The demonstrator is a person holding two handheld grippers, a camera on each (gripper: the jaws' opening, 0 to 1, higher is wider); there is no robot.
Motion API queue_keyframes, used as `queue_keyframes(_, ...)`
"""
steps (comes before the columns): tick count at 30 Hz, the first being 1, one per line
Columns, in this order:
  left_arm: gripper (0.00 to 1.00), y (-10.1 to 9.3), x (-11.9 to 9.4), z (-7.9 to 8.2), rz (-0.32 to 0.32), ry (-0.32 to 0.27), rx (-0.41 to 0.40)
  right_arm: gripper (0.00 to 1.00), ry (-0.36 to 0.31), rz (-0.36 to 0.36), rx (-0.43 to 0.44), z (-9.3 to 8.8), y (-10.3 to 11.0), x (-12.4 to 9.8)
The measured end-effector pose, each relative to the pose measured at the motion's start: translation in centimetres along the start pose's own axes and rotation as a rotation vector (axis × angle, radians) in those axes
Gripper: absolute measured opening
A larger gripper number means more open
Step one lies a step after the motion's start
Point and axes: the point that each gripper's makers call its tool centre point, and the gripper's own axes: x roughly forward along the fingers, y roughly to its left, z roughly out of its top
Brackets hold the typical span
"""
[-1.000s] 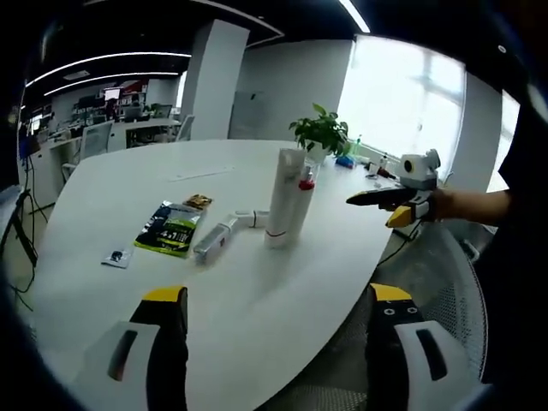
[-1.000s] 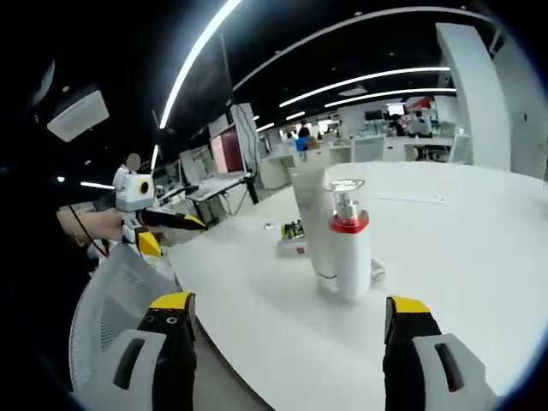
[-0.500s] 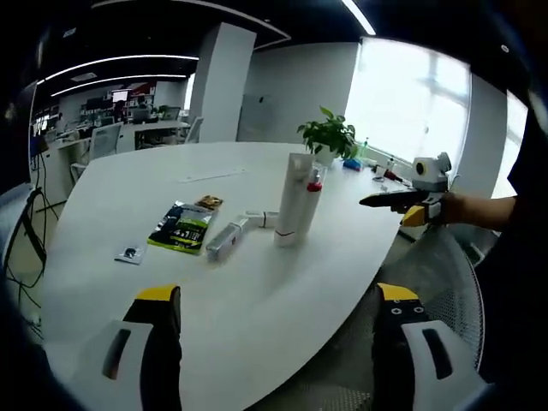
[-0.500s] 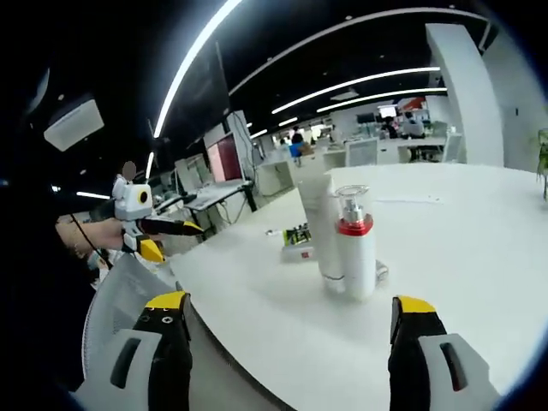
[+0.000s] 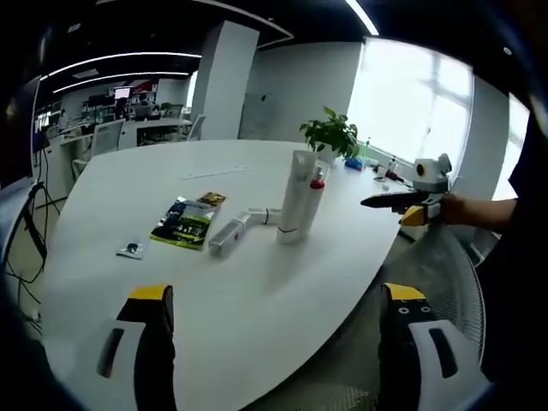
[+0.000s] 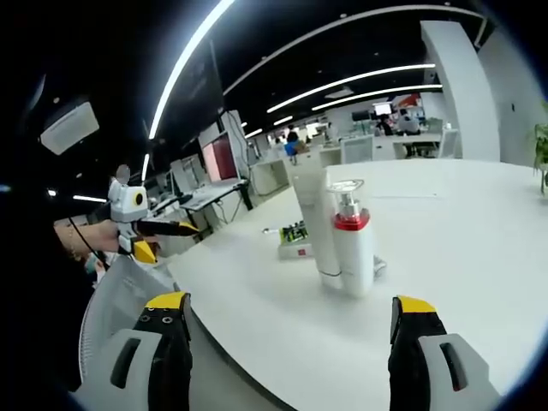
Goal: Arrange the skincare products in the storage area until every visible bottle or jar stands upright without overlapping.
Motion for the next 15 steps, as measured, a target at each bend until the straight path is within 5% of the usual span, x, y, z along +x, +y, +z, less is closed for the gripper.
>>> queue_keyframes(15,0.93,0.1,1.5,1.2,-0.016,0.016,0.032,0.99,0.013,-0.001,0.004,-0.2,-0.2,0.0)
